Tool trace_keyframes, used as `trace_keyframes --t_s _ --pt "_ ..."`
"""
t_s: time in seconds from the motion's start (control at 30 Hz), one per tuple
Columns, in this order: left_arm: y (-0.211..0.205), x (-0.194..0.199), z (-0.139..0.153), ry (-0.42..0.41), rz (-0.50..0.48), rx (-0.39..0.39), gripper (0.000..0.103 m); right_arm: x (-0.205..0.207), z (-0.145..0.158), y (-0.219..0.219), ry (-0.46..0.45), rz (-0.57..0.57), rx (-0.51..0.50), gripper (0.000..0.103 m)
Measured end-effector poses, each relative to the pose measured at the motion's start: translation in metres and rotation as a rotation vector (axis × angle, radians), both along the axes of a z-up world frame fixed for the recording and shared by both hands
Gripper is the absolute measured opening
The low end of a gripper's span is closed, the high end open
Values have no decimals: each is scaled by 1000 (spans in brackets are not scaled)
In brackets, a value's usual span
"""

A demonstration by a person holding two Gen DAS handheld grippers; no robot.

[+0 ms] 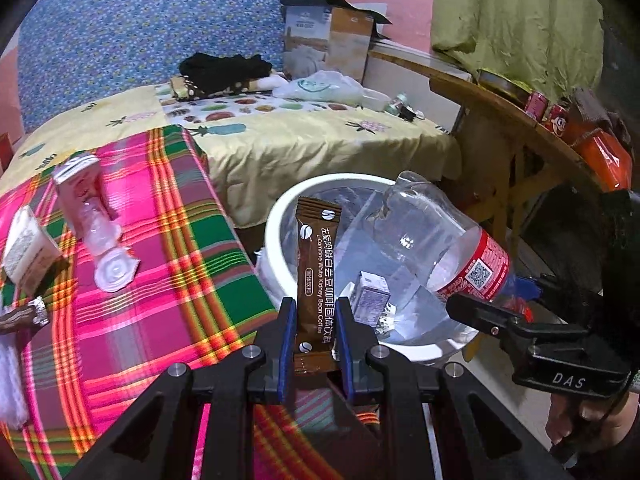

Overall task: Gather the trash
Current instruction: 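Lift and carry the wrapper and bottle with both tools over the white bin, then open both tools to drop the wrapper and bottle into the bin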

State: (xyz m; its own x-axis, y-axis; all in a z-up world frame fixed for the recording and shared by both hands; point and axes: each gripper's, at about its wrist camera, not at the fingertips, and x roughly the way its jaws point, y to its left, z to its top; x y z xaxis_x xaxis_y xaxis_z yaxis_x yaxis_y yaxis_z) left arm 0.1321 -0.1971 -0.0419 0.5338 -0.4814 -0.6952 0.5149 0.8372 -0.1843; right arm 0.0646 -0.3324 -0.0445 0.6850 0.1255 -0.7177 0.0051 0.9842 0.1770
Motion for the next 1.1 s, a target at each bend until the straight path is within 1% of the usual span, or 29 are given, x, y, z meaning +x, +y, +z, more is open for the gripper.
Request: trace_keyframes --t_s 0.2,0.5,0.57,0.6,0.67,0.83,1.1 --pt "-15 9 -7 12 -31 4 20 3 -4 -4 33 -15 -19 69" --pt "-33 21 -15 27 -62 8 20 4 -4 -9 19 -29 -23 69" --pt "-33 23 -16 30 -62 8 22 3 -4 -9 10 -33 -29 69" --pt "-33 24 -16 28 -60 8 27 3 -3 -9 5 -35 -33 69" --pt "-33 24 -16 27 -57 5 30 3 -2 -10 1 -38 -36 69" --pt "-27 20 -9 6 -50 -5 30 1 4 -11 -29 -49 -35 69" --pt "-9 11 -2 8 -19 -28 30 -2 12 -2 -58 -31 -31 69"
